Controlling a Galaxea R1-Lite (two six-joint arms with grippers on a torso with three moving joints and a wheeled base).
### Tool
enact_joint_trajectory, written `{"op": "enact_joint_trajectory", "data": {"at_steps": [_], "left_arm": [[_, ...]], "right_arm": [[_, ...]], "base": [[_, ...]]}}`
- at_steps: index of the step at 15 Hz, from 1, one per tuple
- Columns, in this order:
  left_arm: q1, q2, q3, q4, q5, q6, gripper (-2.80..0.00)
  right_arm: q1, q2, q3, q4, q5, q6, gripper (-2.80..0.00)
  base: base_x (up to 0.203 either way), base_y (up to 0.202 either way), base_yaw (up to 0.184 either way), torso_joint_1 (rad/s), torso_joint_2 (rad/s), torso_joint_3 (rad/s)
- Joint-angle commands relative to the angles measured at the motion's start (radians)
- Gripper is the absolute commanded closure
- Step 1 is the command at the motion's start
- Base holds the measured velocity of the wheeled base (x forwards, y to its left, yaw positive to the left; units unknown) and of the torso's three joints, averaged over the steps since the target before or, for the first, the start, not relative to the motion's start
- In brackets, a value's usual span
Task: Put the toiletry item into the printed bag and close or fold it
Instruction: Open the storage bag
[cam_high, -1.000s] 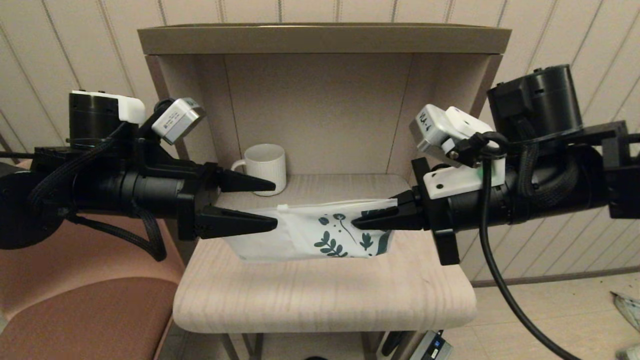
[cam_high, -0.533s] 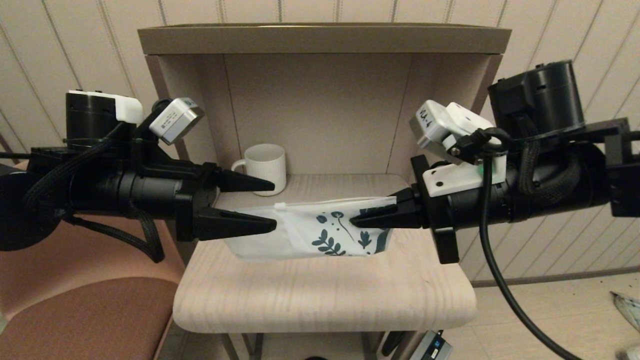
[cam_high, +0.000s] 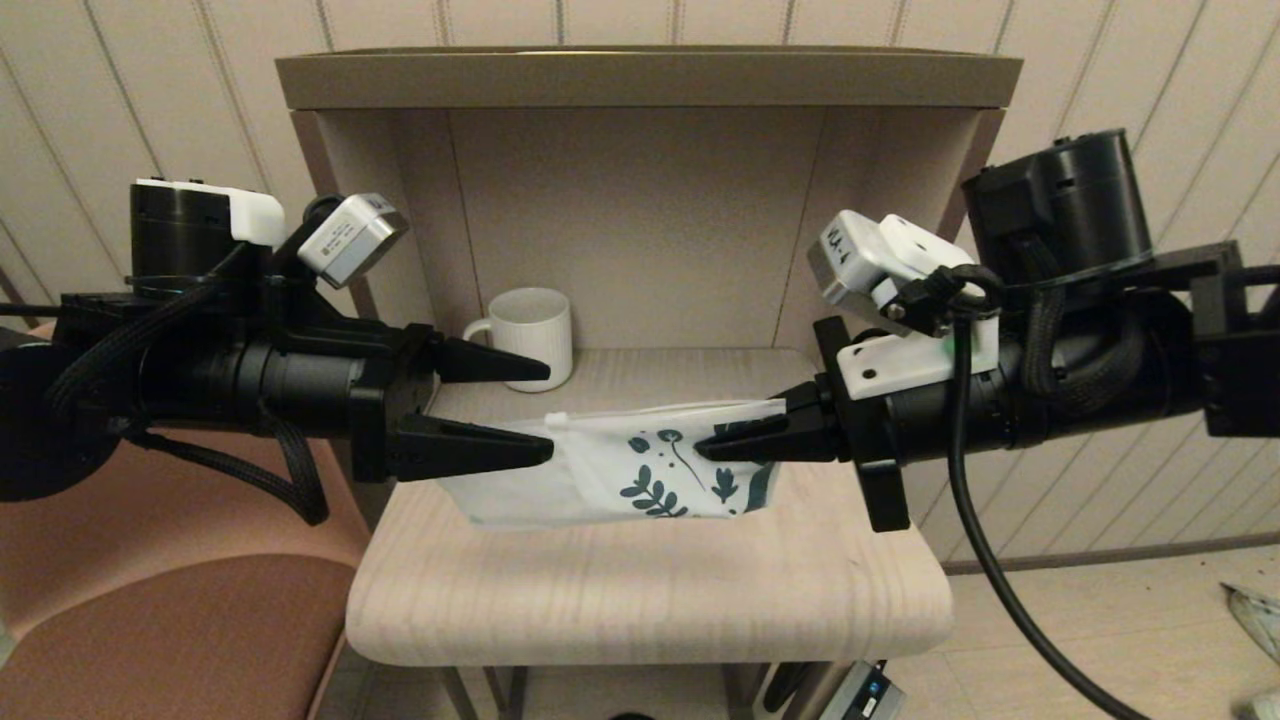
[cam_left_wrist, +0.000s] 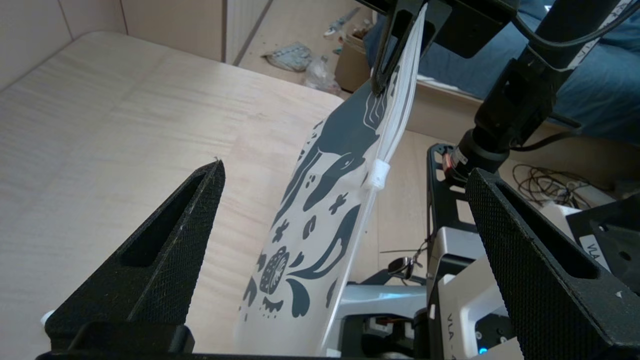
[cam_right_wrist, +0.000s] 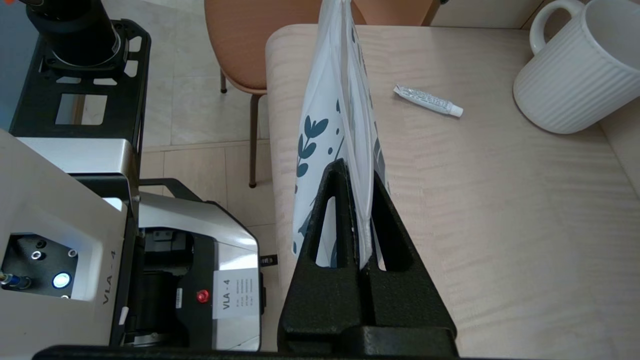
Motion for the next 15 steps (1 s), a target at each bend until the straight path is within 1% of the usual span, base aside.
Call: {"op": "enact_joint_trajectory", "data": {"at_steps": [1, 4, 5, 6, 8, 15], "left_arm": [[-0.002, -0.001, 0.005, -0.002, -0.006, 0.001, -2.8], [-0.005, 0.004, 0.011, -0.002, -0.006, 0.015, -2.8], [-0.005, 0.004, 0.014, -0.002, -0.006, 0.018, -1.49], [-0.005, 0.0, 0.02, -0.003, -0.006, 0.019, 0.0], [-0.006, 0.0, 0.023, -0.002, -0.007, 0.036, 0.0], [-0.022, 0.006, 0.021, -0.002, -0.009, 0.036, 0.0]], "right_arm": [[0.0, 0.011, -0.007, 0.0, 0.004, -0.003, 0.0], [0.0, 0.019, -0.018, 0.0, 0.004, -0.003, 0.0], [0.0, 0.021, -0.02, 0.0, 0.004, -0.003, 0.0], [0.0, 0.022, -0.022, 0.0, 0.004, -0.003, 0.0], [0.0, 0.024, -0.028, 0.002, 0.004, -0.003, 0.0], [0.0, 0.028, -0.022, -0.001, 0.004, -0.003, 0.0]], "base": [[0.0, 0.0, 0.0, 0.0, 0.0, 0.0], [0.0, 0.0, 0.0, 0.0, 0.0, 0.0], [0.0, 0.0, 0.0, 0.0, 0.0, 0.0], [0.0, 0.0, 0.0, 0.0, 0.0, 0.0], [0.0, 0.0, 0.0, 0.0, 0.0, 0.0], [0.0, 0.0, 0.0, 0.0, 0.0, 0.0]]}}
